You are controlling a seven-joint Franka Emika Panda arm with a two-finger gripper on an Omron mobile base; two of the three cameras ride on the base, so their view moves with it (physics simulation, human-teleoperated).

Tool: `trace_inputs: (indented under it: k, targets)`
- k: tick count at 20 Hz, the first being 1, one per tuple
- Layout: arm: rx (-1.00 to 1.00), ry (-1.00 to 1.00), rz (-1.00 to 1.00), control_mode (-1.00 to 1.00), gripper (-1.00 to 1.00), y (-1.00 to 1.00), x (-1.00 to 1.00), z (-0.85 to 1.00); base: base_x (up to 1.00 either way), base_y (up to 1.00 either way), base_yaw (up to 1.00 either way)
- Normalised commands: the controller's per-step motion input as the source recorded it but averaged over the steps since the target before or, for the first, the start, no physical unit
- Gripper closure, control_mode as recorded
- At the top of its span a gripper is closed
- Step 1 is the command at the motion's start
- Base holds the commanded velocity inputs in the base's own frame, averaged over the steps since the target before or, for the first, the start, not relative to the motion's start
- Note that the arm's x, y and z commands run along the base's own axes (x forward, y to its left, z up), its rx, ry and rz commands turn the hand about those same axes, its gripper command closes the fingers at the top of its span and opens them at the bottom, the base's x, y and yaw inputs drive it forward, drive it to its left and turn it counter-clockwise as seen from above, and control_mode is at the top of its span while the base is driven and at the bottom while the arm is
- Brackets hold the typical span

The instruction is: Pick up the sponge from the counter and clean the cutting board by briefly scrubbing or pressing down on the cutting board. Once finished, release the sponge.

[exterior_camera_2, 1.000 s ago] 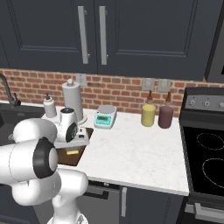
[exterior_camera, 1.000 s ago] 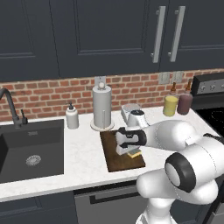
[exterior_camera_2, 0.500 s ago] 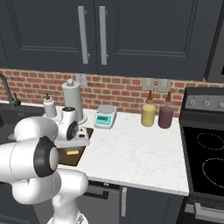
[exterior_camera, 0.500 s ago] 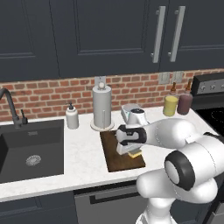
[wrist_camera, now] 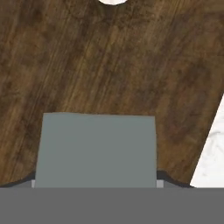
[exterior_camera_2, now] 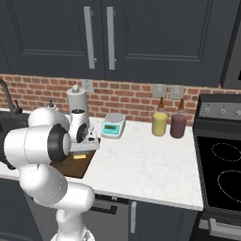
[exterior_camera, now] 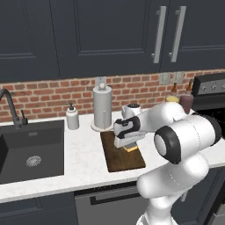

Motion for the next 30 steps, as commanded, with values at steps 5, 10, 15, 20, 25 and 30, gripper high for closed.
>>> trace_inputs:
  k: [5, 10, 15, 20, 25, 30]
  targets:
    - [-0.03, 0.00, -0.06, -1.00, 1.00, 0.08, 0.72, -0.02, 0.00, 0.00, 0.00]
    - [-0.02, 0.00, -0.07, -1.00, 1.00, 0.22, 0.39, 0.00, 0.00, 0.00, 0.00]
    - [0.00, 0.06, -0.04, -1.00, 1.00, 0.18, -0.13, -0.02, 0.00, 0.00, 0.00]
    - [0.00, 0.06, -0.03, -1.00, 1.00, 0.00, -0.69, -0.09, 0.00, 0.00, 0.00]
    - [0.00, 0.05, -0.03, -1.00, 1.00, 0.00, -0.87, -0.04, 0.00, 0.00, 0.00]
    - [0.00, 0.05, -0.01, -1.00, 1.00, 0.03, -0.80, 0.00, 0.00, 0.00, 0.00]
